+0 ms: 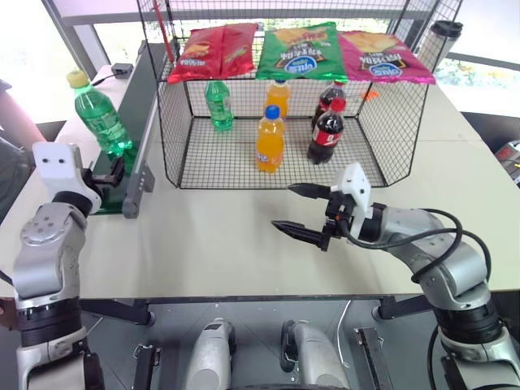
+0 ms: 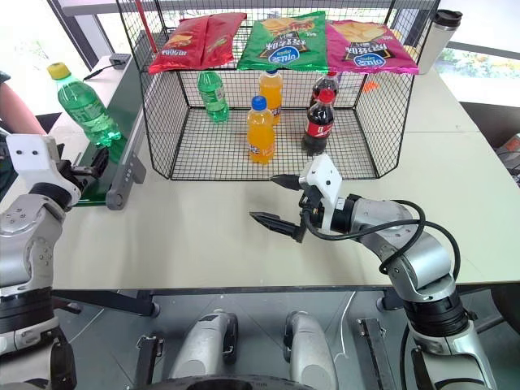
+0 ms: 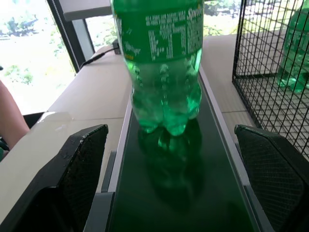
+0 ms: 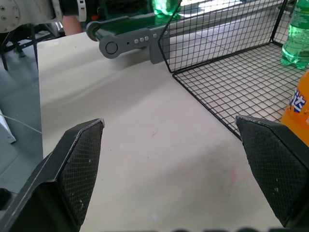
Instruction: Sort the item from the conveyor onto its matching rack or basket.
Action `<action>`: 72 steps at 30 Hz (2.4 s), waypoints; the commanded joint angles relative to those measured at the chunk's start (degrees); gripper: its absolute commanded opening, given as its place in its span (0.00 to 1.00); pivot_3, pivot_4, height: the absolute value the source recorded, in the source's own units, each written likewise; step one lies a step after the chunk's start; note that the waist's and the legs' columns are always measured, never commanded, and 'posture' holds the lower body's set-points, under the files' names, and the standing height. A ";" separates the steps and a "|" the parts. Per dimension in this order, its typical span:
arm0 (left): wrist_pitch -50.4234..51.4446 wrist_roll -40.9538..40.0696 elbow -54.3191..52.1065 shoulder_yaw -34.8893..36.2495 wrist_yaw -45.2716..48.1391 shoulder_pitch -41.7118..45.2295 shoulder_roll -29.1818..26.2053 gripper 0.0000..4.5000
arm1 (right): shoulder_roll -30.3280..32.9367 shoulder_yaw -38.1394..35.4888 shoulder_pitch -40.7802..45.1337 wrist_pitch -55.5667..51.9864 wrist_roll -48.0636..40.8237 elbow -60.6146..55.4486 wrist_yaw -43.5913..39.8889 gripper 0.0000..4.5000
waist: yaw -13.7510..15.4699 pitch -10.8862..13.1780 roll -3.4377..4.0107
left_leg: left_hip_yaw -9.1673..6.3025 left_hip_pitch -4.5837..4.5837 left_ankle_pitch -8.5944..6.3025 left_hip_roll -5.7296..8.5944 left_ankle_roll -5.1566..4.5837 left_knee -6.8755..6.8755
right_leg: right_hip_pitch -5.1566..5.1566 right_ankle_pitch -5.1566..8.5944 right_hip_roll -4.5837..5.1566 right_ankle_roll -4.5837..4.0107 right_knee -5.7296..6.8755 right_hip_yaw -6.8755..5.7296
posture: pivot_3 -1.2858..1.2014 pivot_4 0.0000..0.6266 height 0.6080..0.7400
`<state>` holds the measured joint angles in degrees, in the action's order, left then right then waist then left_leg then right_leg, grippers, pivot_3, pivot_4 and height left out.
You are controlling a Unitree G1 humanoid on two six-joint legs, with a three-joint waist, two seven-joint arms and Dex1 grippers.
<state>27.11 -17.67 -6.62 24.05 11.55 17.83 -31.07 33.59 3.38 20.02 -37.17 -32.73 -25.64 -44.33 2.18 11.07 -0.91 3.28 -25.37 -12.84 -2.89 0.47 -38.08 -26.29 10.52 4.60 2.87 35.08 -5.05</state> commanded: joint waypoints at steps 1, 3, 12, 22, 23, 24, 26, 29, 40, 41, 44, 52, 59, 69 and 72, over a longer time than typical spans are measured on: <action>-2.16 0.63 -0.38 1.16 -0.99 1.24 -0.15 0.97 | -0.15 -0.88 0.10 1.16 -0.21 -2.40 0.26 1.00 | 0.00 0.00 0.00 | 0.00 0.00 0.00 0.00 0.00 0.00 | 0.00 0.00 0.00 0.00 0.00 0.00 | 0.52 0.24 1.00; -2.66 0.78 -0.27 1.23 -1.36 1.44 -0.07 0.97 | -0.14 -0.84 0.09 1.27 -0.13 -2.29 0.32 1.00 | 0.00 0.00 0.00 | 0.00 0.00 0.00 0.00 0.00 0.00 | 0.00 0.00 0.00 0.00 0.00 0.00 | 0.52 0.24 1.00; -3.86 1.48 -0.06 0.94 -2.36 1.59 0.14 0.86 | -0.31 -0.69 -0.01 1.18 0.13 -2.01 0.79 1.00 | 0.02 0.00 0.00 | 0.00 0.00 0.00 0.00 0.00 0.00 | 0.00 0.00 0.00 0.00 0.01 0.00 | 0.52 0.24 1.00; -5.88 1.15 -3.19 0.07 0.14 0.57 -0.18 0.65 | -0.56 -1.68 0.76 -0.01 -0.82 -2.02 1.92 1.00 | 0.03 0.00 0.00 | 0.00 0.00 0.01 0.00 -0.01 0.00 | 0.00 -0.02 0.00 -0.01 0.02 0.00 | 0.52 0.24 1.00; -5.63 -0.19 -4.83 -0.10 1.87 0.62 -0.56 0.65 | -0.67 -2.85 1.10 -0.78 -2.00 -1.93 2.26 1.00 | 0.05 0.00 -0.01 | 0.00 0.00 0.01 0.00 -0.01 -0.01 | 0.01 -0.02 0.00 -0.02 0.02 0.00 | 0.52 0.24 1.00; -4.76 -2.03 -6.78 -0.29 3.88 0.70 -1.01 0.65 | -0.65 -4.18 1.41 -1.69 -3.46 -1.96 2.55 1.00 | 0.05 0.01 -0.02 | 0.00 -0.01 0.01 0.00 -0.01 -0.01 | 0.00 -0.04 0.00 -0.04 0.02 0.00 | 0.52 0.24 1.00; -2.45 -5.78 -10.44 -1.53 8.31 0.66 -1.80 0.65 | -0.50 -6.51 2.02 -3.20 -5.80 -2.11 3.22 1.00 | 0.12 0.07 -0.12 | 0.00 -0.04 0.01 0.01 0.00 -0.02 | 0.00 -0.10 0.01 -0.14 0.02 0.00 | 0.52 0.24 1.00; 1.16 -9.60 -13.59 -4.28 11.70 1.76 -2.04 0.65 | 0.33 -8.78 2.51 -4.59 -7.37 -2.34 4.02 1.00 | 0.15 0.08 -0.16 | 0.00 -0.05 0.01 0.02 0.00 -0.04 | 0.04 -0.11 0.05 -0.17 -0.01 0.00 | 0.52 0.24 1.00; -3.90 -0.24 9.91 -25.15 13.25 21.60 9.81 0.65 | 7.17 -15.19 -1.15 -3.34 -5.42 -1.90 4.08 1.00 | -0.01 0.07 -0.17 | -0.02 0.06 0.02 0.04 -0.03 -0.10 | 0.11 -0.02 -0.09 0.04 0.08 0.02 | 0.52 0.24 1.00; -6.33 1.40 14.57 -25.21 11.88 23.75 11.15 0.65 | 7.15 -15.20 -1.83 -3.34 -5.31 -2.61 4.46 1.00 | 0.02 0.08 -0.18 | -0.10 0.06 0.03 0.03 -0.04 -0.10 | 0.12 -0.05 -0.15 0.10 0.13 0.02 | 0.52 0.24 1.00; -13.74 5.66 26.34 -24.94 8.31 28.77 13.92 0.65 | 6.66 -15.47 -3.60 -3.64 -5.75 -4.84 6.14 1.00 | -0.07 0.08 -0.18 | -0.16 0.04 0.03 0.01 -0.05 -0.09 | 0.07 -0.11 -0.21 0.20 0.15 0.02 | 0.52 0.24 1.00; -29.68 12.52 48.60 -23.22 -2.00 36.58 17.84 0.65 | 4.99 -16.36 -6.62 -4.52 -7.68 -9.02 10.45 1.00 | 0.12 0.09 -0.21 | -0.08 -0.06 0.03 0.07 -0.05 -0.09 | 0.07 -0.18 -0.06 0.17 0.04 0.02 | 0.52 0.24 1.00; -38.28 15.90 62.00 -22.67 -7.05 39.44 19.85 0.65 | 3.41 -16.44 -6.70 -5.23 -10.62 -10.31 12.66 1.00 | 0.12 0.09 -0.22 | -0.07 -0.05 0.03 0.07 -0.05 -0.10 | 0.10 -0.19 -0.04 0.17 0.05 0.01 | 0.52 0.24 1.00; -42.20 16.19 65.48 -21.09 -7.35 38.86 19.98 0.99 | 1.96 -15.84 -6.58 -4.82 -12.26 -9.51 14.17 1.00 | 0.13 0.10 -0.24 | -0.07 0.00 0.03 0.06 -0.05 -0.12 | 0.13 -0.23 -0.04 0.11 0.09 0.01 | 0.52 0.24 1.00; -41.46 16.07 63.77 -21.09 -7.11 38.38 19.89 0.99 | 1.80 -15.41 -6.33 -4.62 -12.15 -9.10 13.99 1.00 | 0.09 0.10 -0.24 | -0.07 0.00 0.03 0.06 -0.05 -0.13 | 0.14 -0.23 -0.03 0.11 0.09 0.01 | 0.52 0.24 1.00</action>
<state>-13.33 -1.77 60.33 2.06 4.56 55.34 -10.78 35.74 -11.57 12.76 -42.95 -44.12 -33.88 -30.18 2.27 11.17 -1.15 3.21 -25.38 -12.81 -2.83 0.42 -38.21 -26.15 10.29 4.57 2.99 35.18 -5.05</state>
